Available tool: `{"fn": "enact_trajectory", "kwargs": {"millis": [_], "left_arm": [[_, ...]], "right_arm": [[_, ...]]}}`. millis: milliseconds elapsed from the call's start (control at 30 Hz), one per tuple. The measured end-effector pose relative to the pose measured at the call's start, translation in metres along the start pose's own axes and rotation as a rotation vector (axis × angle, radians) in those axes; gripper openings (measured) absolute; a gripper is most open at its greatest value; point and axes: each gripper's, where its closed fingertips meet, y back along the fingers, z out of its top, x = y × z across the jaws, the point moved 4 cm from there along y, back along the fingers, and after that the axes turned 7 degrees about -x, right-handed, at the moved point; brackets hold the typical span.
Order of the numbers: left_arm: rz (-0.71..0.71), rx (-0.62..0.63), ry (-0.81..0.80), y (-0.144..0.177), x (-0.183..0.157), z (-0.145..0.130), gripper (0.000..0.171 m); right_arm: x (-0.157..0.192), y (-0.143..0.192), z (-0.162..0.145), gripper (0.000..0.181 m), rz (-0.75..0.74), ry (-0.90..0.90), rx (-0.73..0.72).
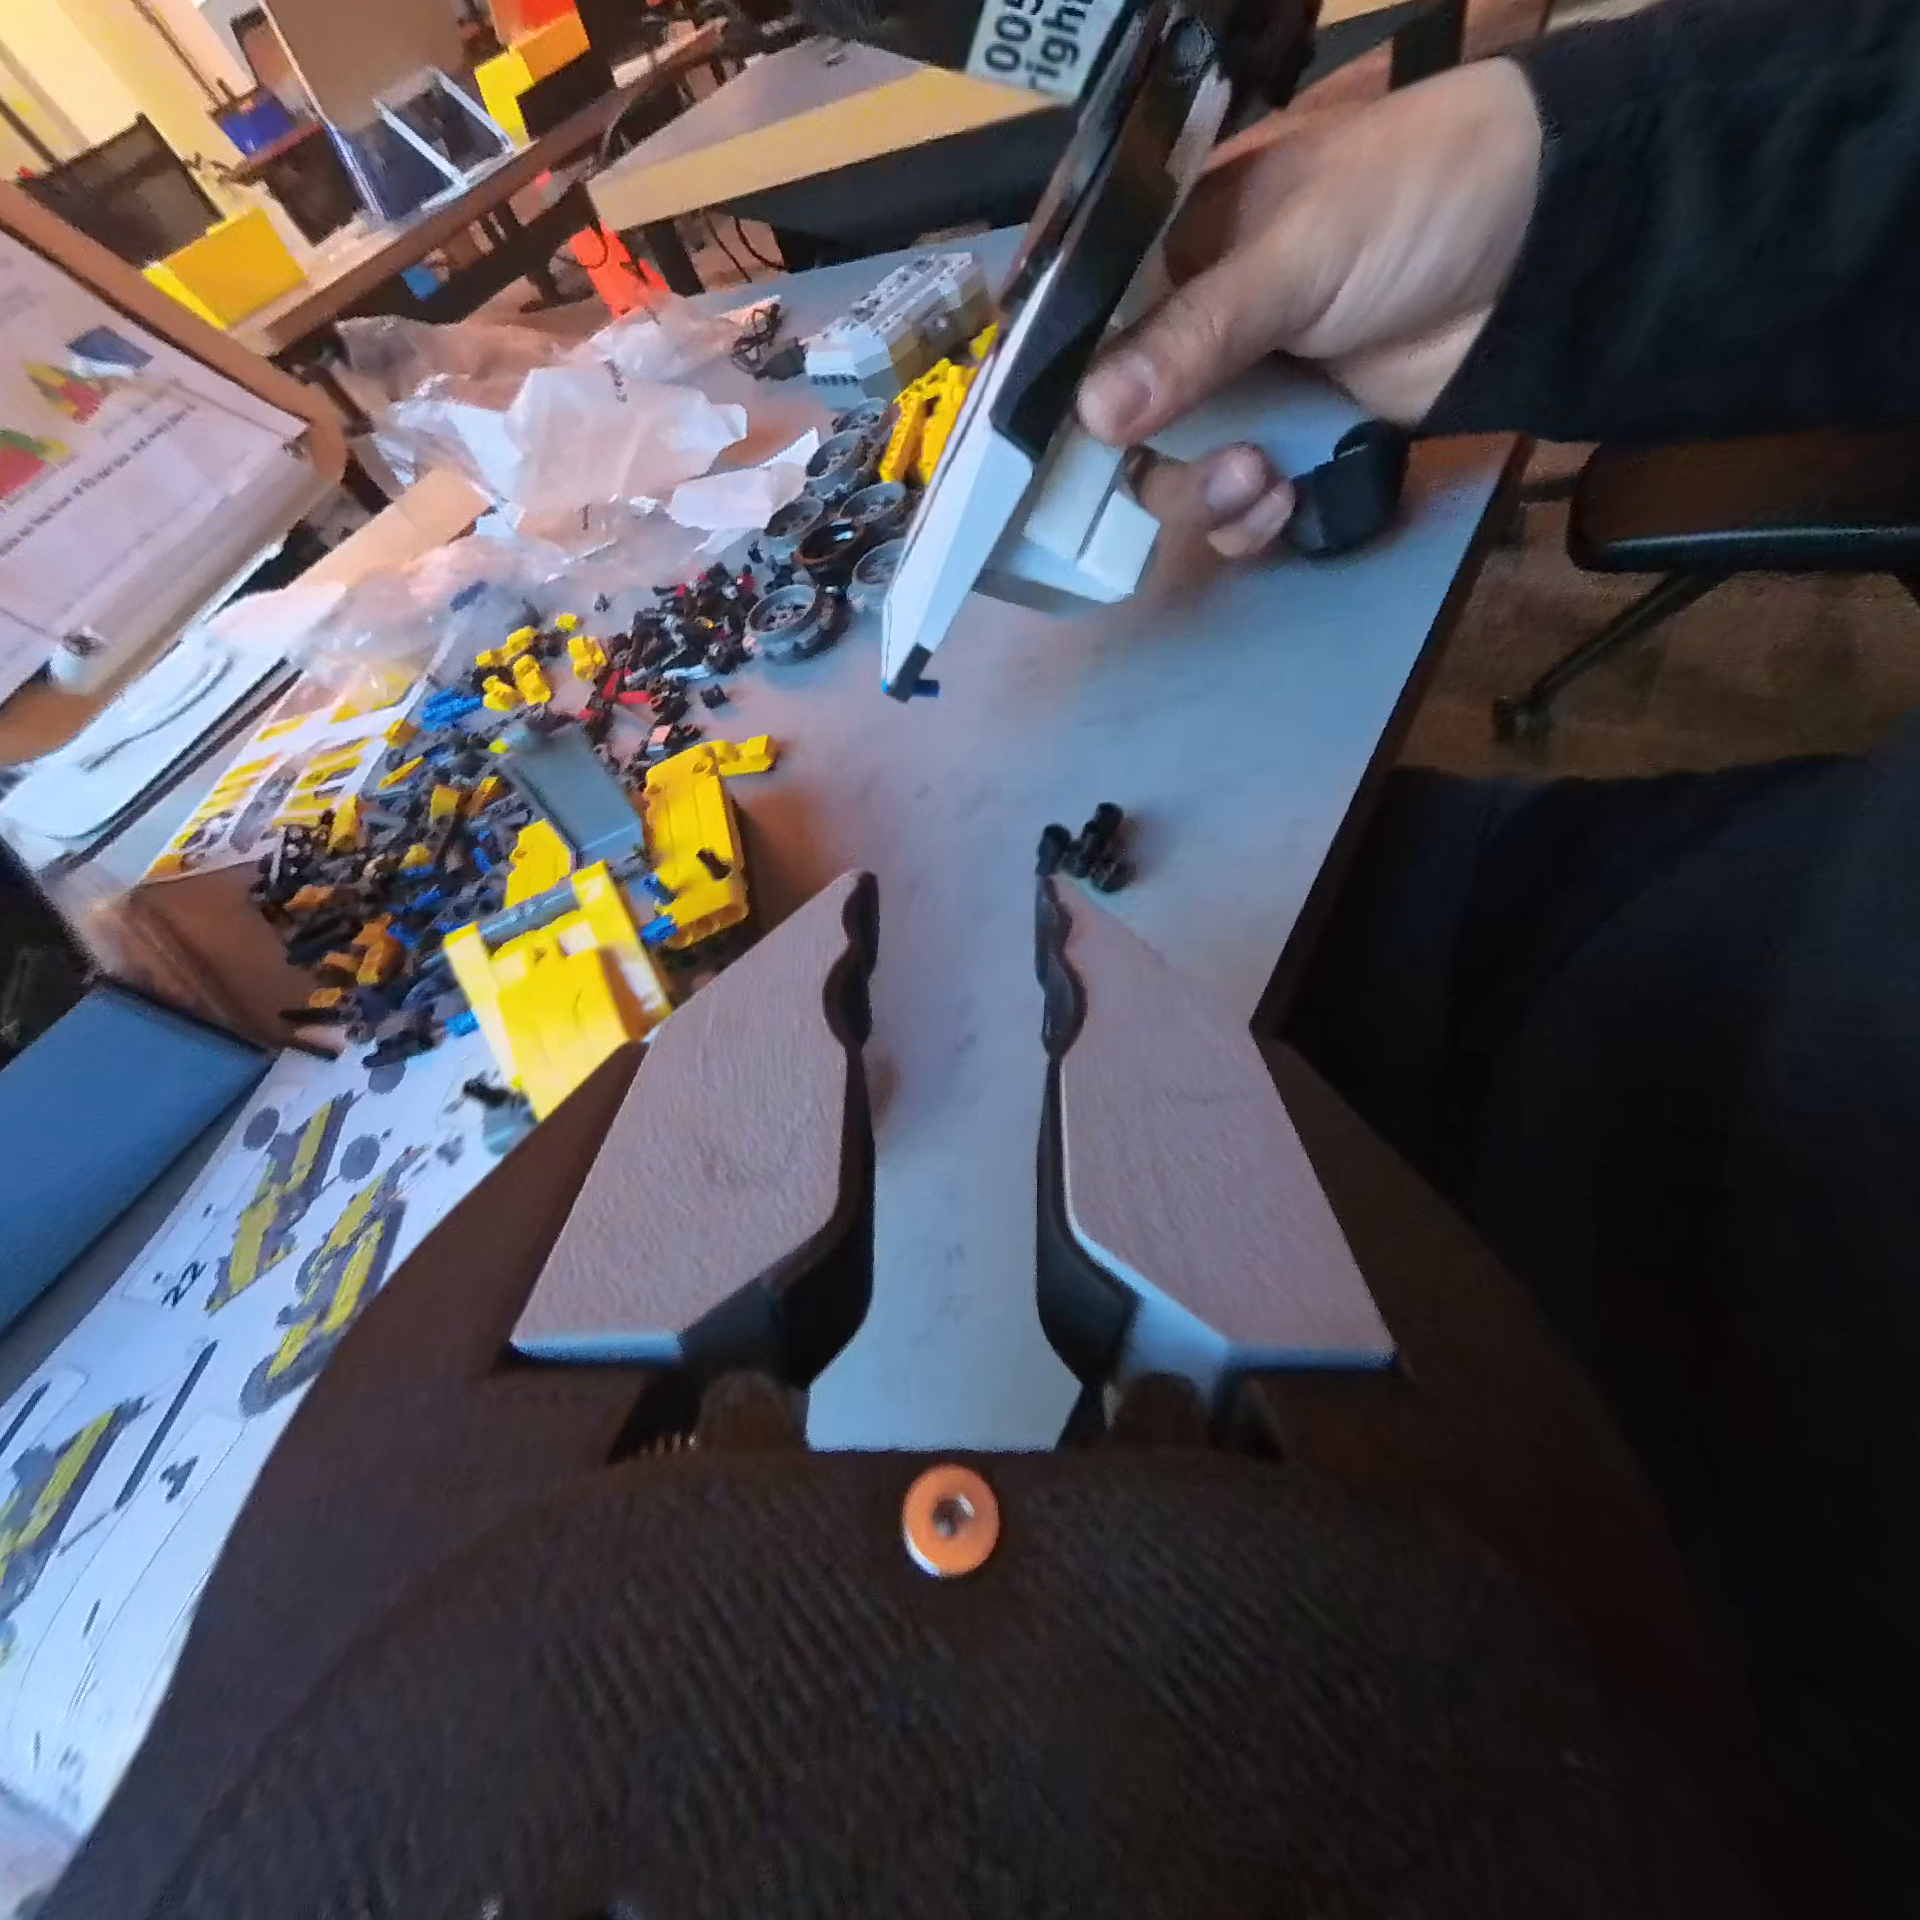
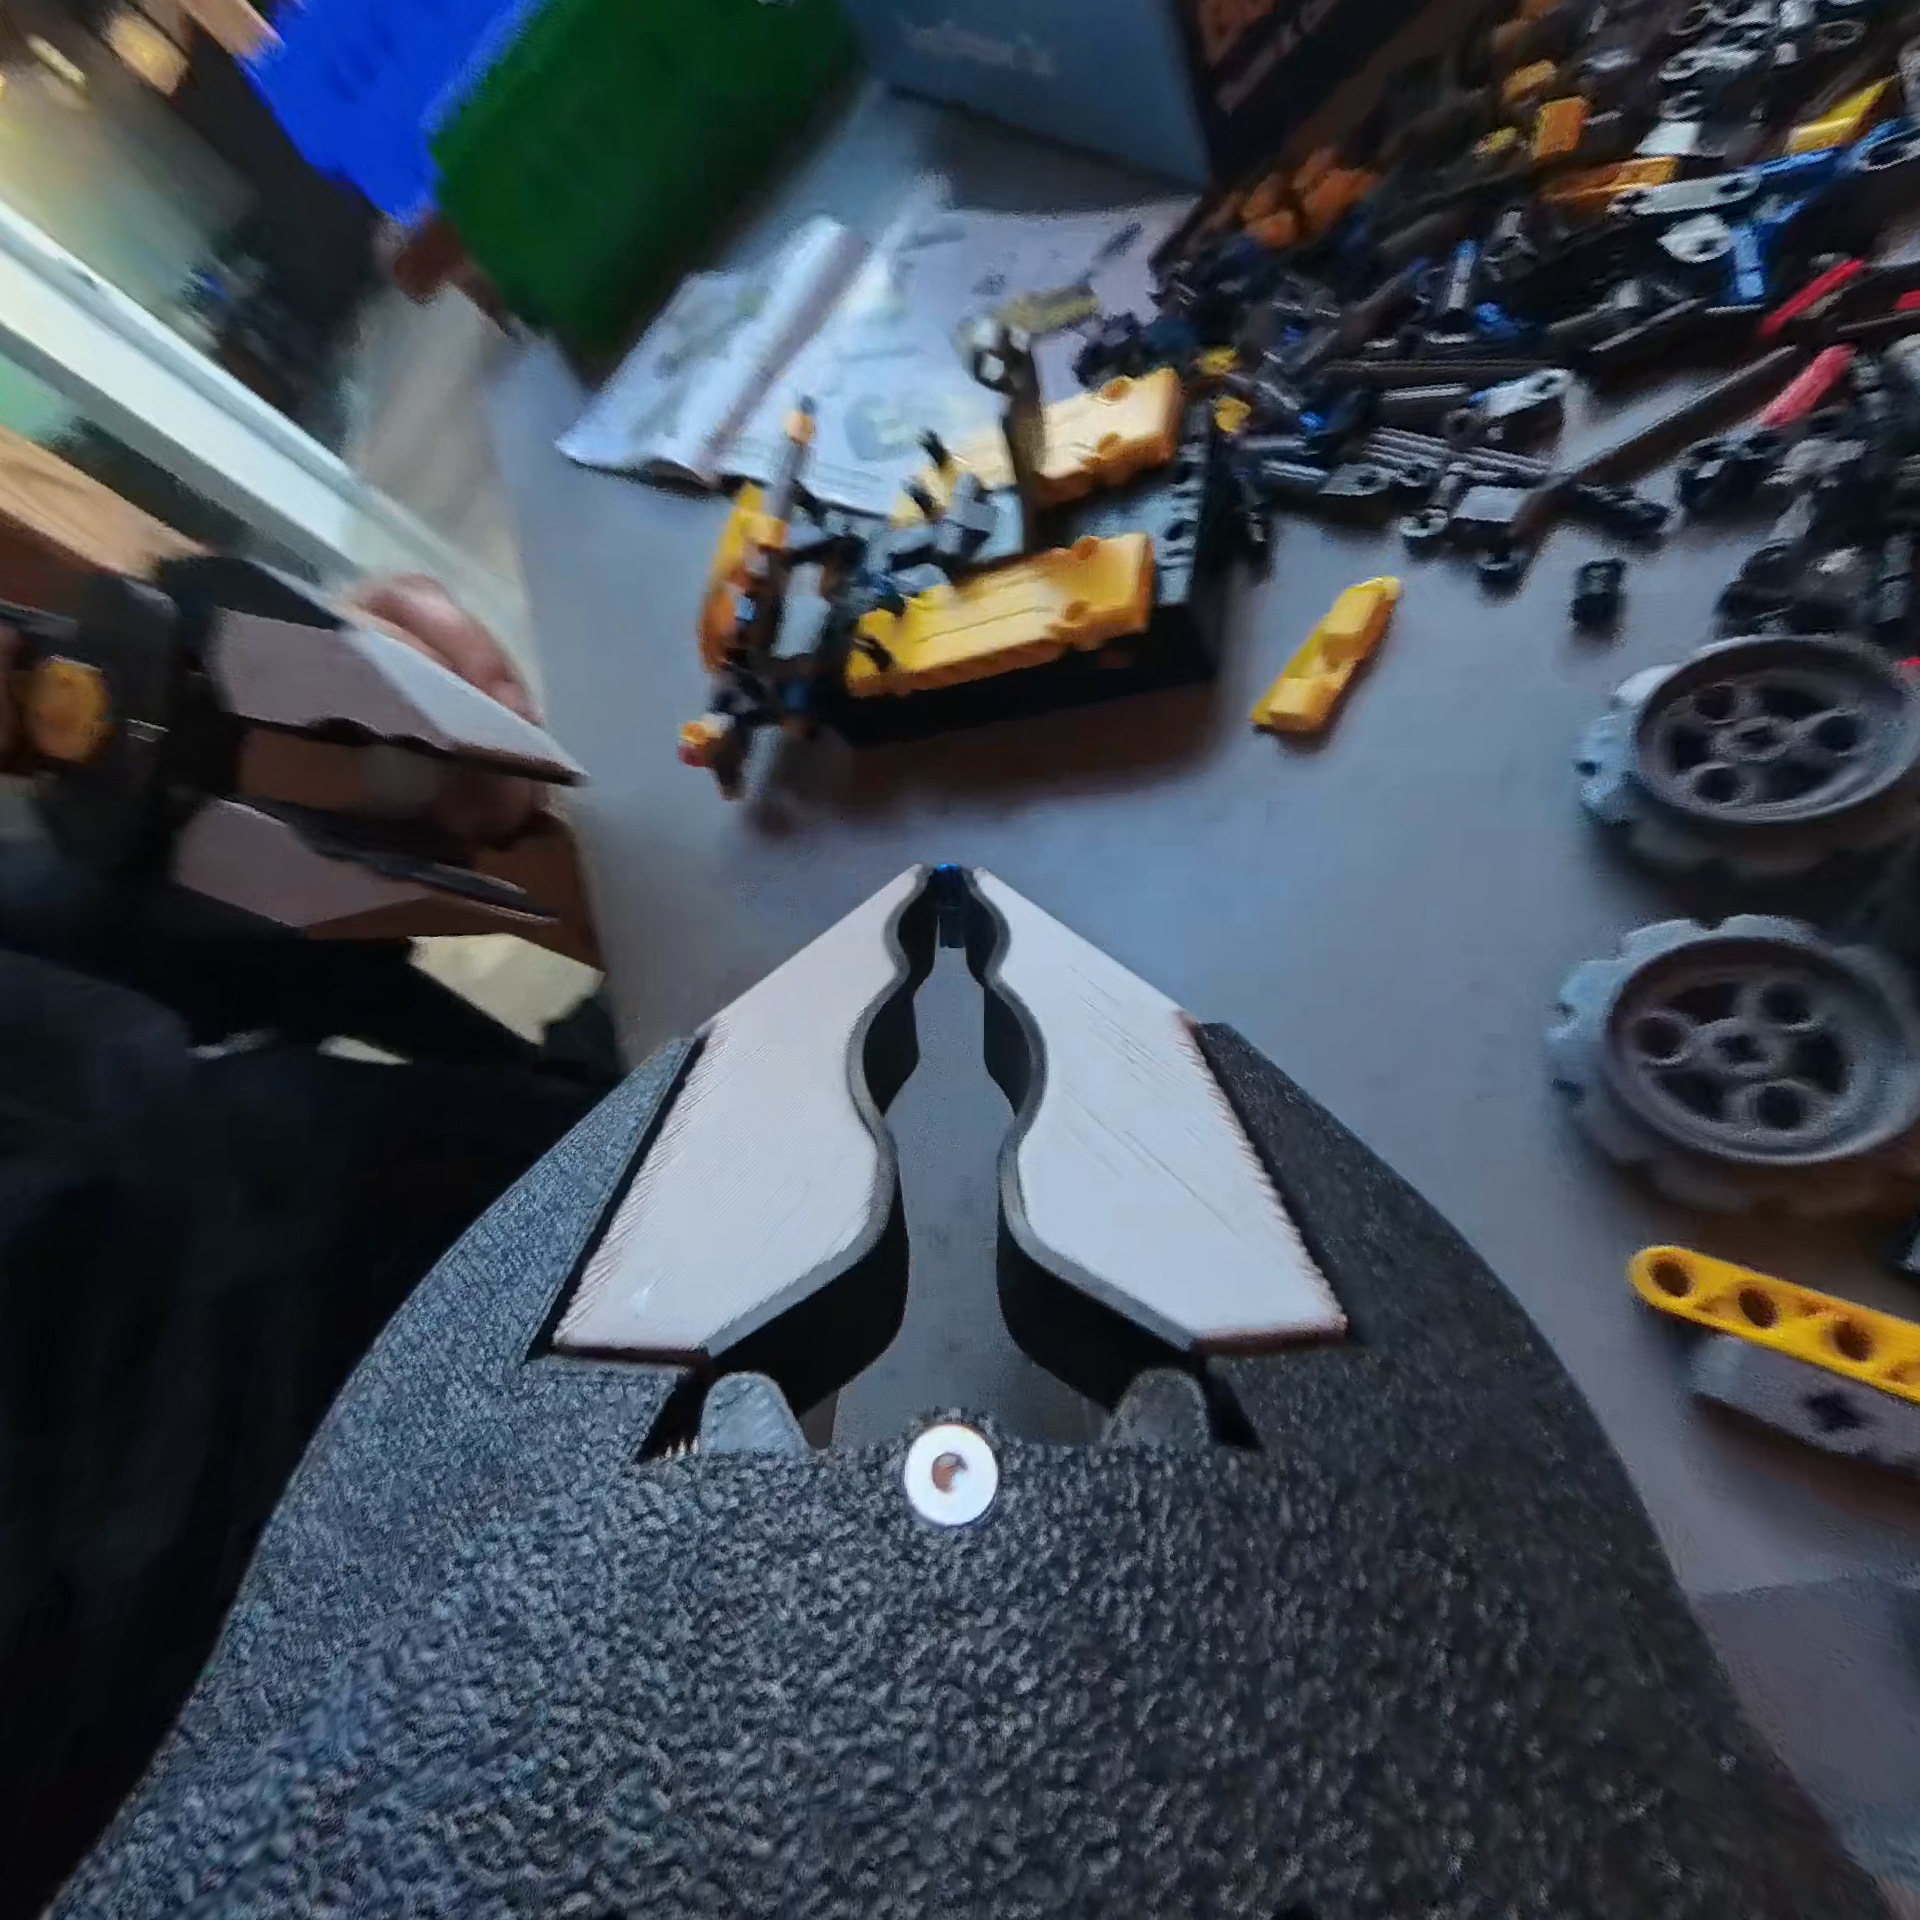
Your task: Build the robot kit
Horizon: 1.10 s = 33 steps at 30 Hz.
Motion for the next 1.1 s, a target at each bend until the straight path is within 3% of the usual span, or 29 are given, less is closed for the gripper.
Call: {"fn": "enact_trajectory", "kwargs": {"millis": [233,467,733,1100], "left_arm": [[0.029,0.010,0.063,0.021,0.010,-0.020,0.026],[0.079,-0.004,0.115,0.035,0.021,-0.034,0.024],[0.107,-0.050,0.282,0.053,0.031,-0.037,0.026],[0.191,-0.206,0.469,0.096,0.067,-0.049,0.026]], "right_arm": [[-0.031,-0.017,0.000,0.005,-0.226,0.237,0.175],[-0.034,-0.018,0.004,0.010,-0.214,0.220,0.167],[-0.031,-0.013,0.011,0.022,-0.203,0.233,0.081],[-0.031,-0.004,0.024,0.029,-0.139,0.155,-0.043]]}}
